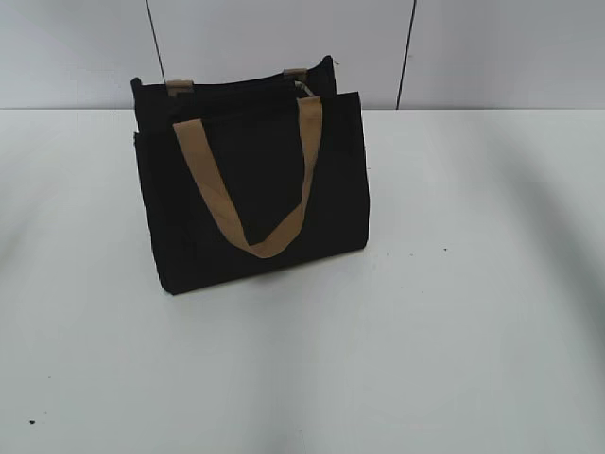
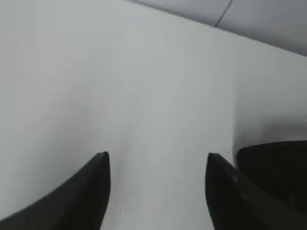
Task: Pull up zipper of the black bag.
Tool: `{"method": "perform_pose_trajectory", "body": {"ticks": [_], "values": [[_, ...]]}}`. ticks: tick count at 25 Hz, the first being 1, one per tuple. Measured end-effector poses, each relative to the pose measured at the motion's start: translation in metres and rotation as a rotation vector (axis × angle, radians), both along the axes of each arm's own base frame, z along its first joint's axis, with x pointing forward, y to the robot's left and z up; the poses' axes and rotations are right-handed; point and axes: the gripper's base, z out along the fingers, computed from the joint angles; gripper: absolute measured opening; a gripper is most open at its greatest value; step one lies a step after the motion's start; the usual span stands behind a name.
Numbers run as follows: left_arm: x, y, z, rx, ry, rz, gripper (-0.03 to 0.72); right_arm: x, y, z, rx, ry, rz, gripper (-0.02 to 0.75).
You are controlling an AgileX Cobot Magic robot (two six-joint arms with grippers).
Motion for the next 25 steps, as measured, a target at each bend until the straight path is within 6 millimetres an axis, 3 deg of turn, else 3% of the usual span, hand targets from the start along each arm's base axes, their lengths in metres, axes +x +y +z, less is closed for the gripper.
{"method": "perform_pose_trajectory", "body": {"ticks": [4, 8, 12, 16, 22, 25], "values": [[-0.017, 0.019, -0.011, 0.053, 0.207, -0.008, 0.473, -0.009, -0.02, 0.014, 0.005, -0.035, -0.05, 0.493], [-0.032, 0.02, -0.008, 0.116, 0.303, -0.052, 0.472, -0.021, -0.031, 0.031, 0.015, -0.076, -0.077, 0.493], [-0.055, 0.014, 0.025, 0.166, 0.187, -0.044, 0.472, -0.04, -0.026, 0.053, 0.074, -0.132, -0.059, 0.493], [-0.093, 0.003, 0.047, 0.203, 0.073, -0.032, 0.472, -0.064, -0.019, 0.079, 0.139, -0.202, -0.03, 0.493], [-0.161, -0.018, 0.045, 0.208, -0.049, -0.026, 0.472, -0.103, -0.017, 0.112, 0.158, -0.304, -0.014, 0.493], [-0.185, -0.027, 0.037, 0.192, -0.062, -0.038, 0.469, -0.122, -0.016, 0.113, 0.161, -0.305, -0.013, 0.493]]}}
